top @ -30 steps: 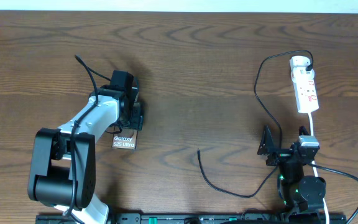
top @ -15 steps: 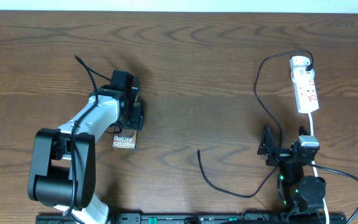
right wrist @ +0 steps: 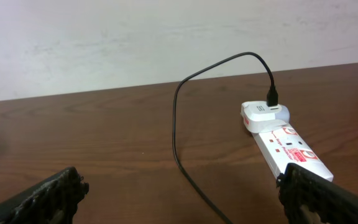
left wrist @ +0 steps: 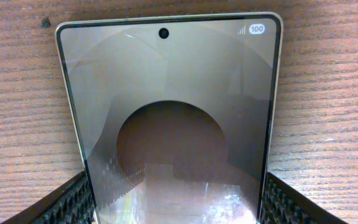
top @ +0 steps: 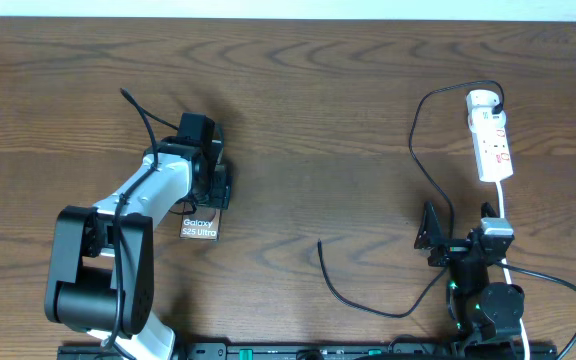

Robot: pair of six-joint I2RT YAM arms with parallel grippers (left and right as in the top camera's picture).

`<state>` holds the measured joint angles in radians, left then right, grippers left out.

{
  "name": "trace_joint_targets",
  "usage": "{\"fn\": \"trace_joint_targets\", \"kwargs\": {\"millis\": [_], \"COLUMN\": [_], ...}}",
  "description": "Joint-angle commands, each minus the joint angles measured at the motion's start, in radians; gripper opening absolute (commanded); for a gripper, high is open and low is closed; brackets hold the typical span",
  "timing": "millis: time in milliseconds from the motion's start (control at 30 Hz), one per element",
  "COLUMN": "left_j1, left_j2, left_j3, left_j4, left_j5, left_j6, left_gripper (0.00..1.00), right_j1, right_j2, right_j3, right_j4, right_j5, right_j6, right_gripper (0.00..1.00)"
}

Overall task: Plug charger to phone and switch on socket
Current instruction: 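Lift the phone with the left gripper and tilt it upright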

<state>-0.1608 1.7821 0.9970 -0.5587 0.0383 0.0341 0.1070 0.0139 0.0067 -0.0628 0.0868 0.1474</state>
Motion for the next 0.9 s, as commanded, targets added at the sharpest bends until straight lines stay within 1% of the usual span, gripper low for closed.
{"fn": "trace_joint_targets", "kwargs": {"millis": [0, 133, 300, 400, 500, 633, 733, 767, 800, 867], "left_j1": [0.003, 0.003, 0.003, 0.003, 0.003, 0.003, 0.003, 0.005, 0.011, 0.024], "left_j2": [-0.017, -0.058, -0.154, -0.225, -0.304, -0.402, -0.476, -0.499, -0.527, -0.557], "left_j3": [-0.007, 0.019, 0.035, 0.039, 0.039, 0.039, 0.039, 0.039, 0.039, 0.039], "left_j4": [-0.001, -0.008, -0.008, -0.008, -0.008, -0.007, -0.002, 0.001, 0.005, 0.012], "left_j5": [-0.024, -0.024, -0.023, -0.022, -0.020, -0.005, 0.102, 0.140, 0.192, 0.258], "left_j6": [0.010, 0.006, 0.001, -0.018, -0.068, -0.177, -0.269, -0.317, -0.397, -0.502], "left_gripper": [0.07, 0.07, 0.07, 0.08, 0.07, 0.08, 0.07, 0.07, 0.07, 0.08], "right_j1": [0.003, 0.003, 0.003, 0.003, 0.003, 0.003, 0.003, 0.003, 0.003, 0.003], "right_j2": [-0.003, -0.003, -0.003, -0.003, -0.003, -0.003, -0.003, -0.003, -0.003, -0.003], "right_j3": [-0.001, -0.001, -0.001, -0.001, -0.001, -0.001, -0.001, -0.001, -0.001, -0.001], "right_j4": [-0.002, -0.002, -0.002, -0.002, -0.002, -0.002, -0.002, -0.002, -0.002, -0.002], "right_j5": [0.008, 0.009, 0.009, 0.009, 0.009, 0.009, 0.009, 0.009, 0.008, 0.009], "right_j6": [-0.014, -0.014, -0.014, -0.014, -0.014, -0.014, -0.014, -0.014, -0.014, -0.014], "right_gripper": [0.99, 0.99, 0.99, 0.99, 0.99, 0.99, 0.99, 0.99, 0.99, 0.99]}}
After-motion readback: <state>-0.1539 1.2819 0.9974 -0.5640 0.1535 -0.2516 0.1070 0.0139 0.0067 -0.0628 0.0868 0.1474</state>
